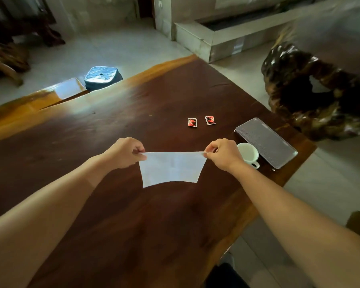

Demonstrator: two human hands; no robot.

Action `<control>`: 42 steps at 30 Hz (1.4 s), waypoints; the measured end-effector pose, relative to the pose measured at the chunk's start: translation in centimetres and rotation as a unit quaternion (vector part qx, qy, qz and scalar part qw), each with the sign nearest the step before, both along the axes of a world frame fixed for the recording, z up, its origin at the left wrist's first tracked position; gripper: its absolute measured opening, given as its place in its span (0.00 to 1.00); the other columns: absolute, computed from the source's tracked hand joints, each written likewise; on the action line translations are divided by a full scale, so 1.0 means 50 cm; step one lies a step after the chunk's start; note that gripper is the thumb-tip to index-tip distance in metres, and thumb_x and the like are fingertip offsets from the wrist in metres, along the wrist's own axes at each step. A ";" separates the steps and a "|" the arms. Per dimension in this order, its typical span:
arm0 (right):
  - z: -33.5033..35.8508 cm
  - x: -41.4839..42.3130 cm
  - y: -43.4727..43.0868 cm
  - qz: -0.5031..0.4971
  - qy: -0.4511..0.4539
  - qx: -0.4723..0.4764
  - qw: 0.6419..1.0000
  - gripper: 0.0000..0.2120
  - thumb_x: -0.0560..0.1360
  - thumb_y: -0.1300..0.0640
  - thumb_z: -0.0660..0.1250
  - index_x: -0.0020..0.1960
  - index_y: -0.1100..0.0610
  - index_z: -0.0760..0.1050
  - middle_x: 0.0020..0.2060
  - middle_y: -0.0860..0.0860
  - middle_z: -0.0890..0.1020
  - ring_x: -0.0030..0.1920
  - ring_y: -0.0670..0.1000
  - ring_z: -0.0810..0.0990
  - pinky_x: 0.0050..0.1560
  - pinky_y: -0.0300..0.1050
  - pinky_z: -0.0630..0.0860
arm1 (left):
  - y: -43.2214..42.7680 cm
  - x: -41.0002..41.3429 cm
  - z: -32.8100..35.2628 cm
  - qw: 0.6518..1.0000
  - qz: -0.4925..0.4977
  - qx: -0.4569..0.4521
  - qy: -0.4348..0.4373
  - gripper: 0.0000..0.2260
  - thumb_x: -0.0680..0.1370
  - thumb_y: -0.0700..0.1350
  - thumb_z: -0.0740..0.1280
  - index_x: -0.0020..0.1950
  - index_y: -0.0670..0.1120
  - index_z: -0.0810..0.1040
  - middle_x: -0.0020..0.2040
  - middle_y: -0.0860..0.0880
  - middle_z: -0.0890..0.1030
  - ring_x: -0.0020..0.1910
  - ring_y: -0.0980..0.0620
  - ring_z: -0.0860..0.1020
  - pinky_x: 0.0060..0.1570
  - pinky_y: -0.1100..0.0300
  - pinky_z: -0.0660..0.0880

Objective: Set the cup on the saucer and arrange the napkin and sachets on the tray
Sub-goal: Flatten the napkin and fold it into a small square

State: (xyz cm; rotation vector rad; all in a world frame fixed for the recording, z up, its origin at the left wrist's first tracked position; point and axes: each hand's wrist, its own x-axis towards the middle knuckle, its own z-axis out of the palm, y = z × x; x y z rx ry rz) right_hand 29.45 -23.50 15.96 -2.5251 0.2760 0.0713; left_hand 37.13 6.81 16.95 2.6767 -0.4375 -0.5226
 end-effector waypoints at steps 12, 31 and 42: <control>-0.142 0.028 -0.027 0.053 0.231 0.078 0.968 0.04 0.77 0.54 0.72 0.49 0.54 0.82 0.39 0.49 0.82 0.41 0.48 0.82 0.39 0.40 0.79 | -0.022 0.004 -0.171 0.956 0.116 -0.007 0.270 0.03 0.78 0.44 0.72 0.50 0.46 0.81 0.42 0.46 0.83 0.40 0.51 0.83 0.39 0.58 0.82; -0.422 -0.138 0.036 -0.160 0.284 0.082 0.942 0.06 0.79 0.50 0.68 0.47 0.52 0.74 0.41 0.47 0.79 0.38 0.45 0.78 0.36 0.36 0.75 | -0.072 -0.163 -0.411 0.875 0.384 -0.030 0.294 0.10 0.76 0.50 0.74 0.43 0.47 0.77 0.42 0.48 0.82 0.37 0.48 0.86 0.41 0.50 0.85; -0.385 -0.162 0.068 -0.274 0.263 0.266 0.886 0.03 0.79 0.59 0.68 0.53 0.56 0.78 0.45 0.52 0.82 0.41 0.50 0.83 0.42 0.46 0.85 | -0.056 -0.205 -0.388 0.731 0.490 -0.245 0.407 0.03 0.79 0.38 0.70 0.51 0.40 0.79 0.53 0.41 0.84 0.49 0.45 0.84 0.47 0.49 0.83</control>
